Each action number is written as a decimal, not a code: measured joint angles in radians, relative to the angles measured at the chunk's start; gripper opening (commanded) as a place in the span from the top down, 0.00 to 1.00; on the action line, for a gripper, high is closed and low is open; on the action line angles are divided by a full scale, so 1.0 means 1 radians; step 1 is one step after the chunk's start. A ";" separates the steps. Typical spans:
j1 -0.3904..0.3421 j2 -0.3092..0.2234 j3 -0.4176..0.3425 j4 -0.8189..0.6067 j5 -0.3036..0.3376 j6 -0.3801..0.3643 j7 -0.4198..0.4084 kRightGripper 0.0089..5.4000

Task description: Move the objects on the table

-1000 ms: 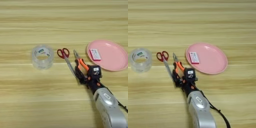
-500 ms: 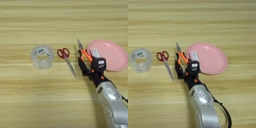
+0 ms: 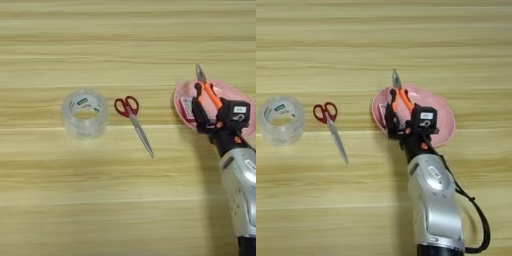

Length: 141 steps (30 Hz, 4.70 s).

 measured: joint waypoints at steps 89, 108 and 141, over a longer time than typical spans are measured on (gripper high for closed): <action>-0.274 -0.259 -0.234 0.659 0.094 0.011 0.064 0.01; -0.295 -0.267 -0.225 0.625 0.230 0.221 0.213 0.03; -0.285 -0.262 -0.229 0.591 0.265 0.331 0.227 0.67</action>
